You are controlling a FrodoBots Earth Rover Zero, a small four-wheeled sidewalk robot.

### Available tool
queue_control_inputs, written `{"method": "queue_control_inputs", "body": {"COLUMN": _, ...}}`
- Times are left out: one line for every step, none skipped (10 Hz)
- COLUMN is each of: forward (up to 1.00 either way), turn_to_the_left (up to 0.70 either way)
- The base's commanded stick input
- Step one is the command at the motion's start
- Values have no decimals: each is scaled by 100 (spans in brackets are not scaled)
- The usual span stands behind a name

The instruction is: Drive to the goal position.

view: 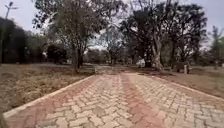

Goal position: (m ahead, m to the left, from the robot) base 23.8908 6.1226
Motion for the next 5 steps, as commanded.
{"method": "queue_control_inputs", "body": {"forward": 70, "turn_to_the_left": 0}}
{"method": "queue_control_inputs", "body": {"forward": 70, "turn_to_the_left": 0}}
{"method": "queue_control_inputs", "body": {"forward": 70, "turn_to_the_left": 0}}
{"method": "queue_control_inputs", "body": {"forward": 70, "turn_to_the_left": 0}}
{"method": "queue_control_inputs", "body": {"forward": 70, "turn_to_the_left": 0}}
